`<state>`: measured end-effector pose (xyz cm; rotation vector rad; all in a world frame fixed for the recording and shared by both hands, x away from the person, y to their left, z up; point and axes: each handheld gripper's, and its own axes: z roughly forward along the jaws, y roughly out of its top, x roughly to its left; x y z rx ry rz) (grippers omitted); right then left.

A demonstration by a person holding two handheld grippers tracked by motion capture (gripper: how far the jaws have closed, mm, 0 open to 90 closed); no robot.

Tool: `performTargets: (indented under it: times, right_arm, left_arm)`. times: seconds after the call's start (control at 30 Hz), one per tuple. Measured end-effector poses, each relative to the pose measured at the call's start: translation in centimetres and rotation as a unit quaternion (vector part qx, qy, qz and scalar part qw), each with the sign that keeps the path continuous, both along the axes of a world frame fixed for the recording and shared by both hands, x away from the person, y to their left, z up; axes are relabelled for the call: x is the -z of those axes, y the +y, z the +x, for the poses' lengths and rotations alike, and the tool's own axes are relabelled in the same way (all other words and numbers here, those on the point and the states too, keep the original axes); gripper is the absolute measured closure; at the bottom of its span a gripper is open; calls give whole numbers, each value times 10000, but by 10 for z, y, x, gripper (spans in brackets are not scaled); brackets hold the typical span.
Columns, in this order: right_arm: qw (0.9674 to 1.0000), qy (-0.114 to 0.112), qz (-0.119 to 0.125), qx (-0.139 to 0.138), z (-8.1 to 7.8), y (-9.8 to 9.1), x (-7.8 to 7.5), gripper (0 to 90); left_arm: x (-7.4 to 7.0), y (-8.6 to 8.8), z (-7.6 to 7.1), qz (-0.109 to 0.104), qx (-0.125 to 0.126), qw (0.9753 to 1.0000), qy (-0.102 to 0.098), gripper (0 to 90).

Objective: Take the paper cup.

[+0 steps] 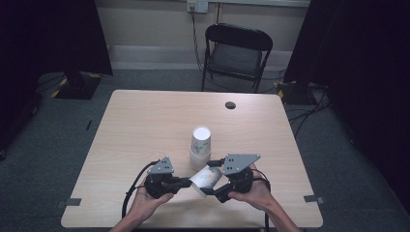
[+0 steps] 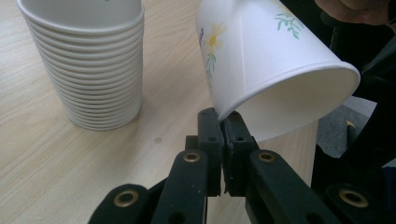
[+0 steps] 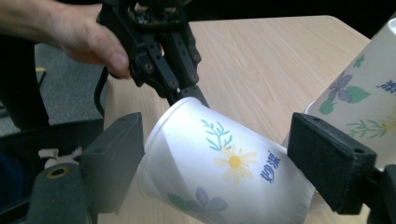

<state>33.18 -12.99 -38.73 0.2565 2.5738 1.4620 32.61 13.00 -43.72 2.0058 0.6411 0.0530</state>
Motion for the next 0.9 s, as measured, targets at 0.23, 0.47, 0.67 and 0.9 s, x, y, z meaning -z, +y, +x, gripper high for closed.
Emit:
performTargets:
  times: [0.23, 0.47, 0.67, 0.9]
  right_arm:
    - [9974, -260, -609, -300, -1, 4, -1, 140]
    - [9941, -496, -909, -314, -4, 7, 1, 138]
    - [9921, -570, -1075, -299, -4, 8, 6, 138]
    - [9901, -736, -1167, -239, -4, 12, 9, 136]
  left_arm:
    - [0, 0, 2, 57, 58, 9999, 82, 882]
    - [0, 0, 3, 56, 51, 9999, 137, 882]
    - [-2, 4, 9, 36, 57, 9996, 279, 882]
    - [-7, 5, 13, 171, -9, 9996, 234, 882]
